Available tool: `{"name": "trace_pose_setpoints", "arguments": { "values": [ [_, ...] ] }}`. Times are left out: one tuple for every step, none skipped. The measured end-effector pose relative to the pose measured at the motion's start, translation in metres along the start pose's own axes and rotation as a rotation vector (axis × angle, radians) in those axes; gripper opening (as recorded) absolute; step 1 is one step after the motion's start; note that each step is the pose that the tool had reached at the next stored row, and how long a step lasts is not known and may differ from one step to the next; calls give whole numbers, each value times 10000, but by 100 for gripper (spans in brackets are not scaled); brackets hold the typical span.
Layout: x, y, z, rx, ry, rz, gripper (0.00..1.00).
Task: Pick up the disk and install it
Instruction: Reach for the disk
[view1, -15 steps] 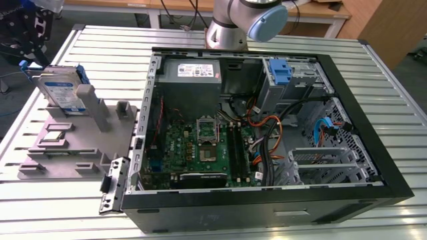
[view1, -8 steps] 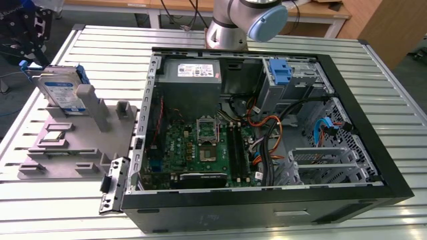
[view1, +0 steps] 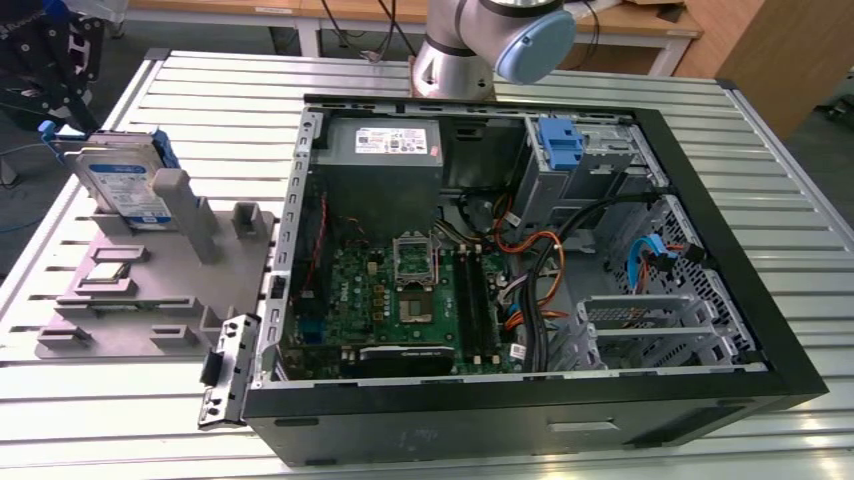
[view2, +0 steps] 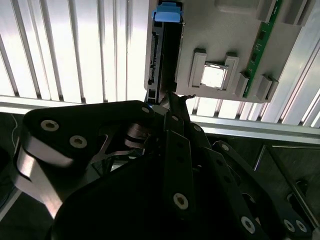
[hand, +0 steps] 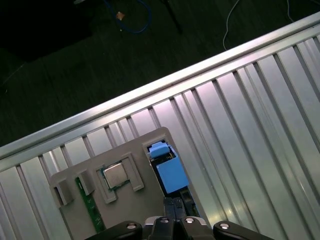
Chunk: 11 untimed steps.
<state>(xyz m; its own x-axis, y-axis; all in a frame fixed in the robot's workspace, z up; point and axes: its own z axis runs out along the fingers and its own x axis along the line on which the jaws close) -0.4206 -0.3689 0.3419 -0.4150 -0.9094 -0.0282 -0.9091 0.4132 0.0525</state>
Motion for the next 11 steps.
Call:
{"name": "trace_pose_setpoints", "arguments": {
  "values": [
    [0, 0, 0, 0, 0, -1, 10],
    [0, 0, 0, 0, 0, -1, 10],
    [0, 0, 0, 0, 0, -1, 10],
    [0, 0, 0, 0, 0, -1, 10],
    [0, 0, 0, 1, 0, -1, 10],
    [0, 0, 0, 0, 0, -1, 10],
    [0, 0, 0, 0, 0, -1, 10],
    [0, 0, 0, 0, 0, -1, 10],
    [0, 0, 0, 0, 0, -1, 10],
    [0, 0, 0, 1, 0, -5, 10],
    [0, 0, 0, -1, 2, -35, 10]
  ]
}}
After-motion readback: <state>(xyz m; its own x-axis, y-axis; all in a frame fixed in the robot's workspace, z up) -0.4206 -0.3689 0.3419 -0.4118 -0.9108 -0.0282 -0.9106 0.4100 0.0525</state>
